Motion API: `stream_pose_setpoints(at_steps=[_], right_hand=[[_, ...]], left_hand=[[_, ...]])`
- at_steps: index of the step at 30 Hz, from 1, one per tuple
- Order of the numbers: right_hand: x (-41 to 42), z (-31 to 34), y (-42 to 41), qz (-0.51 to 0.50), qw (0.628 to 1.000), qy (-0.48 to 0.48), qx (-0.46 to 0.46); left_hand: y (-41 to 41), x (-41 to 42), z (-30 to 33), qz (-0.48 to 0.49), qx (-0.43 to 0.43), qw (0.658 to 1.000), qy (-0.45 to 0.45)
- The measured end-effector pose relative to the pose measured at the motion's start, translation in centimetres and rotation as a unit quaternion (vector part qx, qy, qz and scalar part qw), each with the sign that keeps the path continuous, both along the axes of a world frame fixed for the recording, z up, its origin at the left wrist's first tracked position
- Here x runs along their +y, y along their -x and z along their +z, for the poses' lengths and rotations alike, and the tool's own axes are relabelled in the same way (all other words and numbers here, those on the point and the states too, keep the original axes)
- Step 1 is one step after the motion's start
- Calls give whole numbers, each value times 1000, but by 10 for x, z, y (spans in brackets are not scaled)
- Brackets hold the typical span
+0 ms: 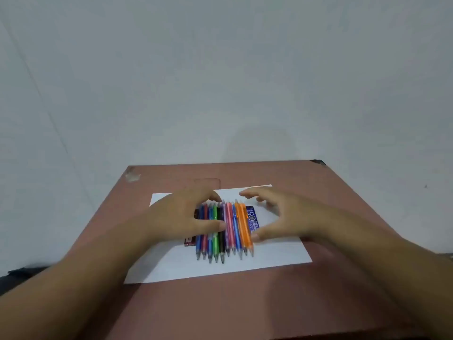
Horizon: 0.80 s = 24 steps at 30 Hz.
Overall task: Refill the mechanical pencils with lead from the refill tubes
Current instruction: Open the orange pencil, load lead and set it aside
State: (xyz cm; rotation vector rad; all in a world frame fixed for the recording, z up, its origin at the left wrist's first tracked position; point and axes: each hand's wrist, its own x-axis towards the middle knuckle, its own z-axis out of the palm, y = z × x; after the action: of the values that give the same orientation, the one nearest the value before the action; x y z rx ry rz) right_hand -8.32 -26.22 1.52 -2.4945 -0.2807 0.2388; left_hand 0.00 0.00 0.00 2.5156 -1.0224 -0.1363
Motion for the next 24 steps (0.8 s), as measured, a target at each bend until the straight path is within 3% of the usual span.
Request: stream_pose_setpoints(at_steps=[4,9,24], right_hand=[[9,0,7,8,999,29,21],[15,-4,2,26,997,61,26],[14,-5,-1,16,998,55,11]], left_hand=[[8,6,0,14,19,1000,-18],[13,9,-10,-1,-24,1000,-18],[16,12,-17,-4,-28,1000,3]])
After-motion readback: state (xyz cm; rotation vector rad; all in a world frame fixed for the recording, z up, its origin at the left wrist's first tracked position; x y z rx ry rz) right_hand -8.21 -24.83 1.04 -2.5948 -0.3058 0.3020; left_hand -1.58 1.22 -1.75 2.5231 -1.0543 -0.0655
